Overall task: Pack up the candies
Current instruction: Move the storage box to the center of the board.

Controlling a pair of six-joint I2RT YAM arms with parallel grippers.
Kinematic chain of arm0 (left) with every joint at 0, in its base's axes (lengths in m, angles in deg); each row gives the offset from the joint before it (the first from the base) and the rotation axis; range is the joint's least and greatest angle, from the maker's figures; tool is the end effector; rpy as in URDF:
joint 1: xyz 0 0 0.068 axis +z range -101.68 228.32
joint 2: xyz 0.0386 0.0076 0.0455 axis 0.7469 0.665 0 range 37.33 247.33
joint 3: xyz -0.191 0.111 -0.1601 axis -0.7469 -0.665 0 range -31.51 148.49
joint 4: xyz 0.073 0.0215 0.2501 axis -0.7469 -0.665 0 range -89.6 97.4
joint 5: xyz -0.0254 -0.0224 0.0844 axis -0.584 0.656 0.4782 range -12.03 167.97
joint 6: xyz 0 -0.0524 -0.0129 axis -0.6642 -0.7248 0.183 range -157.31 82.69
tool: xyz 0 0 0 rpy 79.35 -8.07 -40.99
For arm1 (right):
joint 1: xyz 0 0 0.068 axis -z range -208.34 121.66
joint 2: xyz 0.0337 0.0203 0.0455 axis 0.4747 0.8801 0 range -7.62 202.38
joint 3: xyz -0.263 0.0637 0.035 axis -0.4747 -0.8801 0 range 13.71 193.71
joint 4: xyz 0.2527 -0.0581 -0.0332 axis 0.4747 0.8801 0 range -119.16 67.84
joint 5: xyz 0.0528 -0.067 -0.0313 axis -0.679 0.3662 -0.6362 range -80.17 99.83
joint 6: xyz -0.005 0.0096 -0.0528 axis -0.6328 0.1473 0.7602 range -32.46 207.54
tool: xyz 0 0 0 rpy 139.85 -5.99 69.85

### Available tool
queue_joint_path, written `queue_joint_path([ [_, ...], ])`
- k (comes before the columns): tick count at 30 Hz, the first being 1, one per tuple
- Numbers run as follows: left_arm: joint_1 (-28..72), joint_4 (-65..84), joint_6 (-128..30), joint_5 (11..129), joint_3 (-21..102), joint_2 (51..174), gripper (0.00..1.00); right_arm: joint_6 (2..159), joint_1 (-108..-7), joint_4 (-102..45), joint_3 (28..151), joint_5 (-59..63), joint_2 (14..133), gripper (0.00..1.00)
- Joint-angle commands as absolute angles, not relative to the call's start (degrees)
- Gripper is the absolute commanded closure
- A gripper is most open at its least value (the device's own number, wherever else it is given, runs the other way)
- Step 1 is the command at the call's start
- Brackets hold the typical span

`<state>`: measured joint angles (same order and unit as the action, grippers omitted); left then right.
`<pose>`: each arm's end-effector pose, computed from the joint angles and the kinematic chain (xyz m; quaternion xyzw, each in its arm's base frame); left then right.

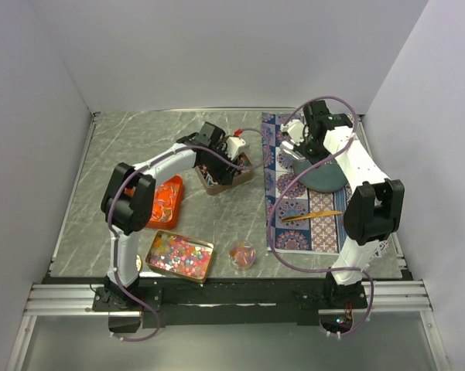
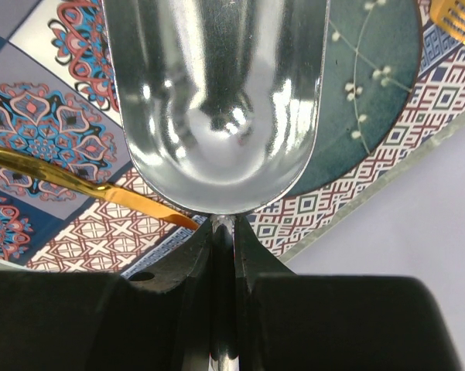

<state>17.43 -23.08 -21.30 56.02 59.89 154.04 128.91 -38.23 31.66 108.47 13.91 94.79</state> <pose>0.3758 -0.2404 0.2103 0.4248 0.8385 -0.2178 0.2627 0.3626 0.0607 0.2964 -0.4187 0.8881 -0.0843 0.1702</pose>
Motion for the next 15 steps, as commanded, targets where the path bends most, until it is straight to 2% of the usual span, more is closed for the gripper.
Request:
queue_joint_path([
  [1, 15.9, -20.7, -21.8, 57.1, 57.9, 154.2, 0.44, 128.1, -37.7, 30.9, 108.3, 14.1, 91.0, 1.00],
  [3, 15.8, -22.2, -21.5, 56.3, 57.5, 154.1, 0.46, 128.1, -37.7, 31.0, 108.3, 13.7, 91.2, 1.00],
  [7, 15.7, -24.8, -19.5, 53.4, 55.1, 151.4, 0.65, 128.4, -37.7, 31.1, 108.3, 13.3, 91.3, 1.00],
  [10, 15.7, -27.2, -15.7, 50.7, 50.1, 146.5, 0.73, 128.9, -37.7, 31.2, 108.2, 13.1, 91.3, 1.00],
  [15, 15.7, -31.7, -6.9, 46.2, 41.5, 139.5, 0.76, 130.0, -37.8, 32.1, 109.9, 12.1, 92.4, 1.00],
])
